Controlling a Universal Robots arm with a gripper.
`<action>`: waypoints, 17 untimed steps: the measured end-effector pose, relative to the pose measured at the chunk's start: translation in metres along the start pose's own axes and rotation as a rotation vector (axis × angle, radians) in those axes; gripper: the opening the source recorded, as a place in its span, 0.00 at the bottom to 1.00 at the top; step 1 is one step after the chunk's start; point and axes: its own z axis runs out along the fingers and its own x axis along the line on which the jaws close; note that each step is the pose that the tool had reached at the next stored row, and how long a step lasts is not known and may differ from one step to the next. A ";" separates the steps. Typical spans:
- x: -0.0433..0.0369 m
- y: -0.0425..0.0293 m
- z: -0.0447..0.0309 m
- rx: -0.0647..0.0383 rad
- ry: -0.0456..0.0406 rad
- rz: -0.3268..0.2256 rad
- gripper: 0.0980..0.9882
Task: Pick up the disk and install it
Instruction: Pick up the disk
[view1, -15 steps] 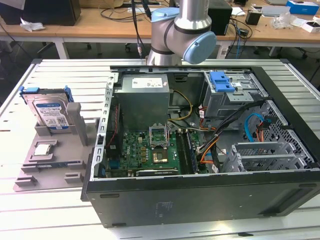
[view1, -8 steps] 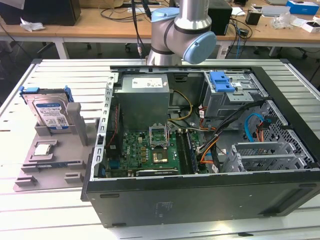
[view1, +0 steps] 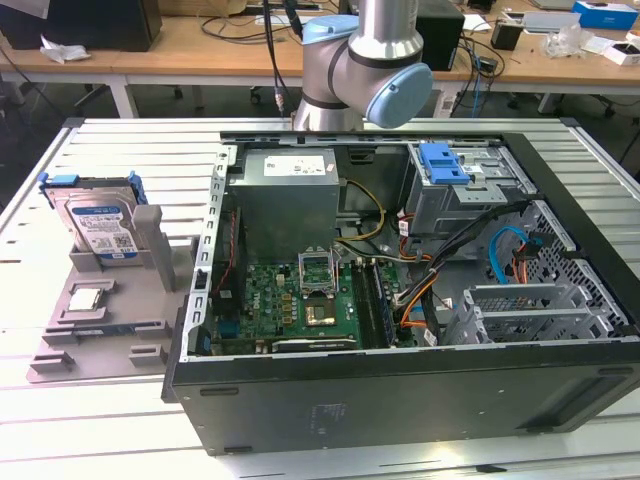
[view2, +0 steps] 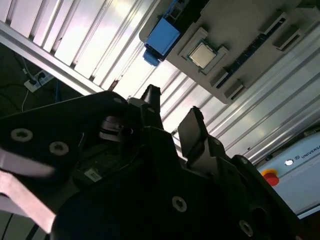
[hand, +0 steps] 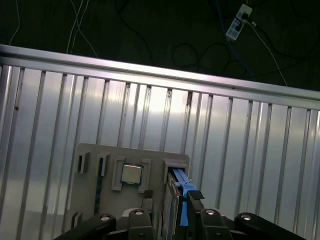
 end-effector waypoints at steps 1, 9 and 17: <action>0.0000 0.0000 0.0000 0.000 0.0000 0.000 0.42; 0.0001 -0.0002 0.0033 0.002 -0.0009 0.060 0.50; 0.0001 -0.0003 0.0057 0.004 -0.0015 0.120 0.50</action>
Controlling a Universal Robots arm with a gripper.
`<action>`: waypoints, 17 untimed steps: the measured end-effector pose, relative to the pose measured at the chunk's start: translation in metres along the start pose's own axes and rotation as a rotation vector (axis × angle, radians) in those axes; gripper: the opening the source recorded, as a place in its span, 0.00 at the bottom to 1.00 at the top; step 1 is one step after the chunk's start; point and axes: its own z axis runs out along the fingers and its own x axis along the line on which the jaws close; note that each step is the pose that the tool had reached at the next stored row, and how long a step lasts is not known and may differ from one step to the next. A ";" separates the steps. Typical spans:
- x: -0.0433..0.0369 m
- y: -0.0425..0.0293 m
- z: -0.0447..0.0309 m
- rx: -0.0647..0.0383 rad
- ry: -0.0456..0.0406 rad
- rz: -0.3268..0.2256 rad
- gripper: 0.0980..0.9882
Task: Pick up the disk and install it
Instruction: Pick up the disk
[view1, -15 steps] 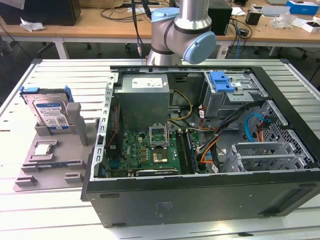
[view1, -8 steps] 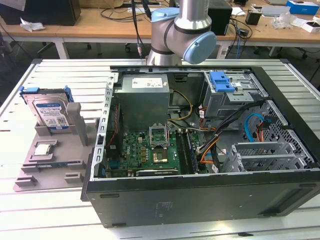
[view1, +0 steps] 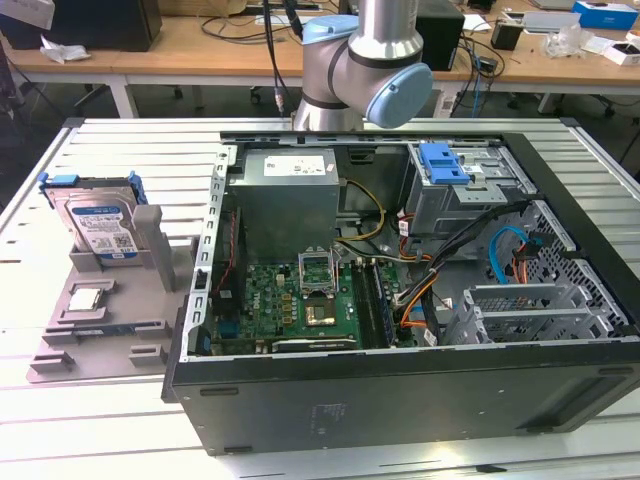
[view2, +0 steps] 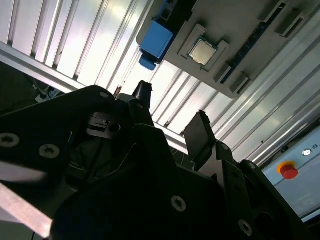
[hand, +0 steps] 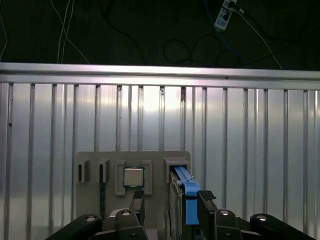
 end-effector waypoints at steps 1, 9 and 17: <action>0.0000 0.0000 0.0000 0.000 0.0000 0.000 0.50; -0.0079 -0.0051 0.0000 0.000 0.0000 0.000 0.50; -0.0175 -0.0127 -0.0001 0.000 -0.0001 0.000 0.50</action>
